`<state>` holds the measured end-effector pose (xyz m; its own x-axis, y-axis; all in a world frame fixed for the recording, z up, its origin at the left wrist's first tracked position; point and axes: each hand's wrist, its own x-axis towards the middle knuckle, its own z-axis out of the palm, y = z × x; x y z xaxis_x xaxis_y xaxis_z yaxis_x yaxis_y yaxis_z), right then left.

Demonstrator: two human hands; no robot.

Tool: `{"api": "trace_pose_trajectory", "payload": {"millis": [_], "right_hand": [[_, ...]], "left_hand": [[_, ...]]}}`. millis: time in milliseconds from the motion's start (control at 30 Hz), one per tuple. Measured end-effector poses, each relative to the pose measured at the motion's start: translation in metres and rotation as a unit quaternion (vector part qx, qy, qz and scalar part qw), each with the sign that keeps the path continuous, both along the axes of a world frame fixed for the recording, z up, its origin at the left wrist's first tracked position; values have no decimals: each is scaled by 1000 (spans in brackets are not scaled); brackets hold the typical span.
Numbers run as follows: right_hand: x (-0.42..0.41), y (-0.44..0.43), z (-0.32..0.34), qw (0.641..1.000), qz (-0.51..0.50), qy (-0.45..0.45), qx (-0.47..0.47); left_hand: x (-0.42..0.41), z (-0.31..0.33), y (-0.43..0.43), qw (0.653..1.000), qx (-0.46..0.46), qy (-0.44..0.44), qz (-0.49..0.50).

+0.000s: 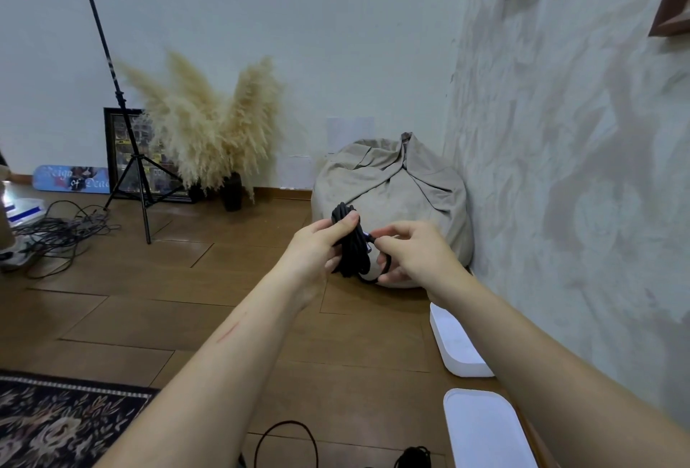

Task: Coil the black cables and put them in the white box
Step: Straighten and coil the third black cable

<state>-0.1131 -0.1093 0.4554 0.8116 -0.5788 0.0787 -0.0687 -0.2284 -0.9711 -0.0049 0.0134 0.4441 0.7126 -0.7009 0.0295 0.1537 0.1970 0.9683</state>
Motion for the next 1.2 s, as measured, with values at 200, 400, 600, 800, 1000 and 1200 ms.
{"api": "trace_pose_trajectory", "payload": {"millis": [200,400,600,800,1000,1200], "right_hand": [[-5,-5,0,999,38,18,-2],[-4,-7,1,999,44,3,-12],[-4,-9,1,997,52,-39,-34],[-4,-10,1,997,52,-34,-42],[-5,-10,6,997,55,-43,-30],[-7,-18,7,996,55,-36,-53]], "left_hand": [[1,1,4,996,46,-51,-52],[-4,6,4,992,40,-91,-75],[-3,9,5,993,8,-100,-71],[-2,8,5,989,20,-132,-57],[-3,9,7,982,26,-184,-38],[-5,10,7,976,28,-212,-41]]}}
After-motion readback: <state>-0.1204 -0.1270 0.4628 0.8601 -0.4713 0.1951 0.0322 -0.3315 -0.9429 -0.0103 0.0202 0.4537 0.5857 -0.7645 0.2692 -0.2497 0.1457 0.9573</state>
